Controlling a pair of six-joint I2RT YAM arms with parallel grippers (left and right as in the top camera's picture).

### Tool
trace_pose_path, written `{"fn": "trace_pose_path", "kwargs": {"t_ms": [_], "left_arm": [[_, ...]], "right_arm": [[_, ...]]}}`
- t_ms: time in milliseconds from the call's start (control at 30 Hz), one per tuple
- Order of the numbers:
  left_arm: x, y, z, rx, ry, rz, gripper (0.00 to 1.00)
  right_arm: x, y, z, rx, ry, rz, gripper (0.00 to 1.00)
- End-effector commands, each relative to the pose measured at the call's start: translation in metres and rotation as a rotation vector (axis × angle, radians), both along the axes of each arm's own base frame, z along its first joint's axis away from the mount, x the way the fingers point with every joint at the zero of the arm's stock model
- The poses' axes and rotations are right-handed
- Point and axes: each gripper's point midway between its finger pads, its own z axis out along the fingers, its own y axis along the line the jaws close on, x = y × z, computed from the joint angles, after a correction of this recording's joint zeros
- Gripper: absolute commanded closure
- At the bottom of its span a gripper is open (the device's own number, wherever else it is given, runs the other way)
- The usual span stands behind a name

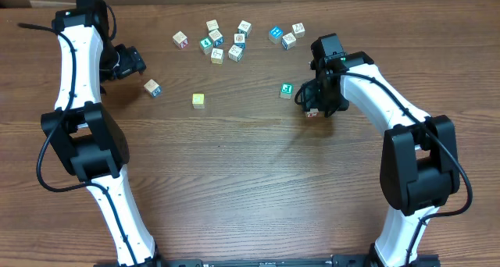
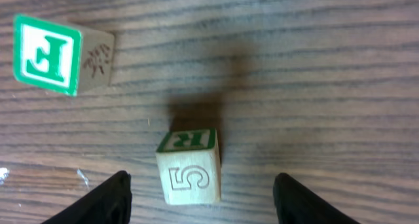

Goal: Form a tower
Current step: 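Lower the right gripper and close it on the R block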

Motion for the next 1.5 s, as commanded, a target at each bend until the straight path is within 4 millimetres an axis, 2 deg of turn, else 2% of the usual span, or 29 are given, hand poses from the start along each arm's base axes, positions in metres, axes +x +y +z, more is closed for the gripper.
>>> {"fn": "trace_pose_path", "kwargs": {"t_ms": [0,133,533,1000,1367,1467], "left_arm": [[0.005,-0.002,0.023,0.004,-0.058,0.015,0.00],[0.005,-0.002,0.023,0.004,-0.058,0.015,0.00],[0.005,-0.002,0.023,0.004,-0.058,0.015,0.00],[0.006,-0.003,0.023,0.004,-0.058,0.013,0.01],[0.006,-0.003,0.023,0.004,-0.058,0.012,0.00],[0.006,-0.003,0.023,0.005,-0.058,0.012,0.00]], "right_arm": [[0.001,-0.002,0.001,-0.008,-0.009,-0.007,0.36],[0.005,0.000,0.002,-0.003,-0.029,-0.007,0.45],[-0.001,0.008,0.001,-0.009,-0.011,0.016,0.45],[0.002,0.004,-0.005,-0.045,-0.019,0.003,0.47],[0.001,0.003,-0.020,-0.054,0.009,0.004,0.49],[0.000,0.003,-0.025,-0.057,0.020,0.004,0.54]]}}
